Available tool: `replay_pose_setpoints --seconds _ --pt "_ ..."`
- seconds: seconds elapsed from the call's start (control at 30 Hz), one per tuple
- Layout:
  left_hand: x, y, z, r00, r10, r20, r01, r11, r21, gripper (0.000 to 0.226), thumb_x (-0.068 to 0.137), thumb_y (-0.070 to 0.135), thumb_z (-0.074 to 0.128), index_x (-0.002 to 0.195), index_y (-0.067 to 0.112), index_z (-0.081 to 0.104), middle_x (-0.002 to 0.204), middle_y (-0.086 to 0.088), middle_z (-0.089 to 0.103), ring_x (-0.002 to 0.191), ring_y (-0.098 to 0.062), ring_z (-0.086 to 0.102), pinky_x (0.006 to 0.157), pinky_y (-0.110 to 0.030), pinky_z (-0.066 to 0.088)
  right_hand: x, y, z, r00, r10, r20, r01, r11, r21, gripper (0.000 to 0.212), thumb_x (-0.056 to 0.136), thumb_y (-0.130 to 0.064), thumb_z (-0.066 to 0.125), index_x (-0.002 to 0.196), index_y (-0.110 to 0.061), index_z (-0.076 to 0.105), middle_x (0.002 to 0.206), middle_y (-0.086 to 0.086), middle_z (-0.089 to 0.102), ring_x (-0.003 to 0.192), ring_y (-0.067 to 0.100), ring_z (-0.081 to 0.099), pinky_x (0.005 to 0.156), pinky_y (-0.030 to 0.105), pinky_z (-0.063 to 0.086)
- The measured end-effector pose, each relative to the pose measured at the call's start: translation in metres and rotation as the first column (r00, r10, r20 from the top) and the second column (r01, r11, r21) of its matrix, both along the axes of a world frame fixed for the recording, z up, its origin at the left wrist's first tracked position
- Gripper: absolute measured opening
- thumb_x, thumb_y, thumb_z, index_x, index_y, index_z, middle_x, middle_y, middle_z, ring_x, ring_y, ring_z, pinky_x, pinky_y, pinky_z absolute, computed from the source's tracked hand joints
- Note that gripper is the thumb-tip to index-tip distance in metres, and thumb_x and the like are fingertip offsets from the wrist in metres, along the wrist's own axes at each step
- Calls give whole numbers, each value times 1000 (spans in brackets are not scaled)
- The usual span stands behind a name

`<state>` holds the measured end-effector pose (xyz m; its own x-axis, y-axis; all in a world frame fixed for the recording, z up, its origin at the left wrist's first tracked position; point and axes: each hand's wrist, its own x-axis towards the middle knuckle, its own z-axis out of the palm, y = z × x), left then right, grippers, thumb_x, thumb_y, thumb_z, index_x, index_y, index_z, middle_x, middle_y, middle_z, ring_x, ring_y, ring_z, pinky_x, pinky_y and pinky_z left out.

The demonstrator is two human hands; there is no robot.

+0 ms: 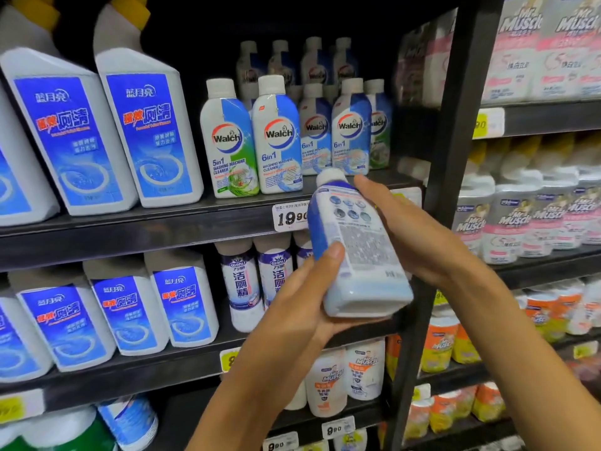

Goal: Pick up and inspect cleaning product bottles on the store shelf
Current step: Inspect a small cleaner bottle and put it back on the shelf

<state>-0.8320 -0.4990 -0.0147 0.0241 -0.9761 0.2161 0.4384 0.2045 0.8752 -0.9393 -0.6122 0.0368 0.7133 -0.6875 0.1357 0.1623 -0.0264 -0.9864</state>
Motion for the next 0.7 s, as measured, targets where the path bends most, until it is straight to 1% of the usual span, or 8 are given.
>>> replay_pose_setpoints --seconds 0.07,0.13,0.27,0.33,0.4,0.53,0.6,0.7 --pt "0 -3 -6 957 153 248 -150 988 -32 59 67 47 70 120 27 54 112 6 71 103 -11 67 84 -25 56 -4 8 1 994 -97 -40 87 975 -206 52 71 -65 56 104 -25 63 93 -5 74 87 8 70 74 24 56" --pt "-3 -10 -12 878 295 378 -263 955 -135 60 67 33 78 121 32 51 114 13 67 103 -5 65 81 -17 53 -6 17 -2 987 -157 -44 131 924 -360 59 63 -60 66 108 -23 59 90 -9 72 83 4 69 70 19 55" --pt "-6 -22 -23 715 442 542 -326 896 -301 71 67 25 84 119 44 41 106 39 53 99 6 59 76 -8 47 -7 20 -10 988 -123 90 148 920 -364 46 64 -30 75 105 -15 62 92 2 72 83 10 67 71 20 56" --pt "1 -23 -25 767 362 530 -270 931 -245 61 67 34 78 116 41 43 108 35 56 99 6 59 76 -9 46 -12 13 -10 980 -63 189 111 960 -257 40 66 -11 78 103 -15 63 95 3 73 91 15 68 77 25 57" --pt "11 -23 -27 858 221 464 -179 975 -134 52 70 35 71 116 34 47 115 18 62 105 1 61 81 -13 48 -17 8 -11 964 40 264 25 971 -238 38 66 -1 66 102 -12 61 95 1 73 94 16 68 80 28 56" --pt "7 -15 -33 887 52 458 -13 996 -88 36 73 34 69 107 28 60 105 13 72 99 -5 67 77 -15 52 -17 7 -18 866 237 440 -198 971 -134 46 64 -11 56 110 -9 65 111 10 69 112 28 61 98 40 49" --pt "2 -13 -35 908 126 400 -76 987 -138 36 71 29 71 105 24 61 100 12 74 95 -6 69 74 -15 53 -15 7 -19 880 212 426 -177 977 -120 57 66 -11 59 123 -6 56 117 12 66 111 28 61 94 40 51" --pt "4 -18 -34 864 371 339 -296 921 -255 40 71 20 82 105 22 61 99 10 74 93 -7 69 73 -13 53 -19 7 -20 937 36 346 42 975 -216 55 76 -10 69 127 -9 49 112 5 68 103 19 65 82 29 55"
